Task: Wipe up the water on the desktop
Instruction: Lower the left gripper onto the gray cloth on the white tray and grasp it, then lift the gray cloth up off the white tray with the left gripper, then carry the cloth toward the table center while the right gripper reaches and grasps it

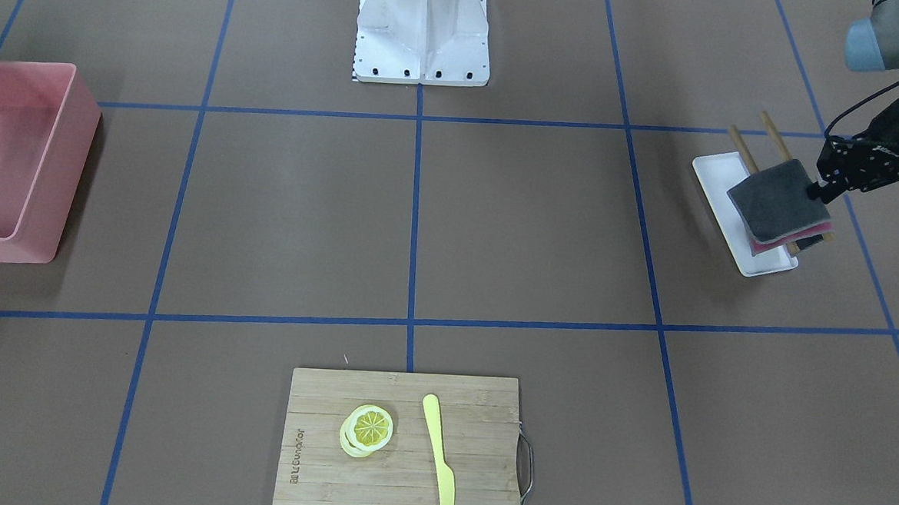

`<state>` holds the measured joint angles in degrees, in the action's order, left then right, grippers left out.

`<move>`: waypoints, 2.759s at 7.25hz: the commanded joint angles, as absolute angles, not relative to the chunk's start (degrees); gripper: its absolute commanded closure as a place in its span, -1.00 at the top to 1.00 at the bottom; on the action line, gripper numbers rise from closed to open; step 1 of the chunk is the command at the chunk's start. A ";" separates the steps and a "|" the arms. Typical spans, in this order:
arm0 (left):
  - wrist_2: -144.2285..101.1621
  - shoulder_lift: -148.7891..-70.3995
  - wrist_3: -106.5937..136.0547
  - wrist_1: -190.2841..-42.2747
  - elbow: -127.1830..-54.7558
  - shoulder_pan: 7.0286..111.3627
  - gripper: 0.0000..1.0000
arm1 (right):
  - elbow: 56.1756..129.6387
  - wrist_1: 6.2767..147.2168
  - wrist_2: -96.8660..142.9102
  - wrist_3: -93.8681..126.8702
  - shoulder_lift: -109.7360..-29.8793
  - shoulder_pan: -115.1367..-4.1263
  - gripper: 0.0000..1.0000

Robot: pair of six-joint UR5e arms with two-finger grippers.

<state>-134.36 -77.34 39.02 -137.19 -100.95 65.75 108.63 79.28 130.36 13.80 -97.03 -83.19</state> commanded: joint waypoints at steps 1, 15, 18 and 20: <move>-134.56 -77.34 39.02 -137.37 -101.07 65.74 -1.00 | 108.63 79.28 130.43 13.80 -97.03 -83.15 1.00; -130.37 -106.67 82.74 -129.46 -102.92 66.04 -1.00 | 110.56 49.22 115.62 33.92 -90.46 -58.76 1.00; -120.45 -113.19 92.35 -129.20 -102.57 55.59 -1.00 | 110.30 49.92 91.34 36.38 -78.96 -40.15 0.97; -115.43 -120.28 97.52 -123.08 -102.74 49.60 -1.00 | 110.04 51.94 86.32 36.74 -72.20 -32.55 0.98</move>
